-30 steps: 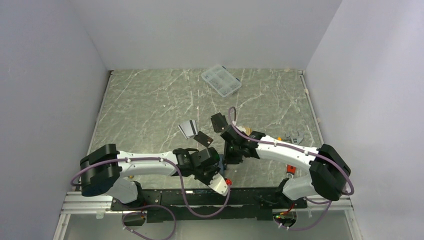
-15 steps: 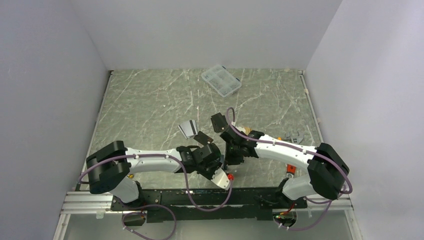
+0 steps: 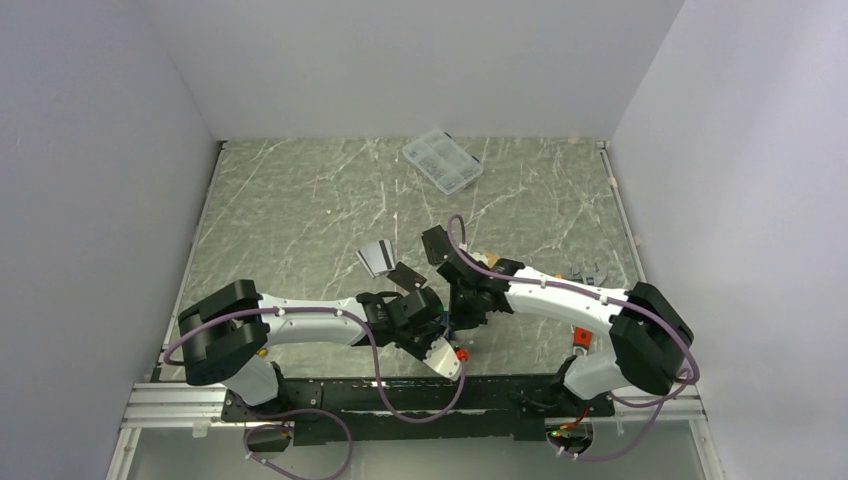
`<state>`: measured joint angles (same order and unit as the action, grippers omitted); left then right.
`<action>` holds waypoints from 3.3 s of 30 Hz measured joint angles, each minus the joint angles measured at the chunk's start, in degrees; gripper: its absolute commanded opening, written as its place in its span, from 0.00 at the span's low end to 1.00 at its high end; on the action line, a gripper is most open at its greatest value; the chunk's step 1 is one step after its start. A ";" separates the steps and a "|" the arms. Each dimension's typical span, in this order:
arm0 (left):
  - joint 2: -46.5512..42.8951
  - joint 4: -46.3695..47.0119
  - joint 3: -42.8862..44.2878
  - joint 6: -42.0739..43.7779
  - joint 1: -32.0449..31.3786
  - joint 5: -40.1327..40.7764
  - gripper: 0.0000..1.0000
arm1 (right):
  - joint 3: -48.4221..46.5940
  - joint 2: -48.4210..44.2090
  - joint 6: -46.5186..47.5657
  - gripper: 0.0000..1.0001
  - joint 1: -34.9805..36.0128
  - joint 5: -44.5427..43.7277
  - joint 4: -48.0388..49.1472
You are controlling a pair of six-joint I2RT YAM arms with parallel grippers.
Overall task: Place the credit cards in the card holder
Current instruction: Close the card holder at the center of the board.
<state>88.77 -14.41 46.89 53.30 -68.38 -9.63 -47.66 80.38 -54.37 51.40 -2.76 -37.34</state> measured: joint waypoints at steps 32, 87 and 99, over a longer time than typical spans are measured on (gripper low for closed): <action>-1.11 1.16 -1.51 -0.26 0.00 -0.11 0.00 | -1.44 6.69 2.84 0.00 -0.07 8.87 8.07; -7.52 -1.29 -7.65 1.55 -0.11 1.70 0.00 | -9.31 16.22 4.33 0.00 0.31 12.96 5.46; -8.02 -0.28 -8.46 2.56 -0.17 1.70 0.00 | -15.15 20.94 6.14 0.00 3.13 9.25 -0.90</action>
<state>80.75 -14.70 38.44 55.86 -68.55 -7.92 -62.81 101.32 -48.23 54.52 6.48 -38.24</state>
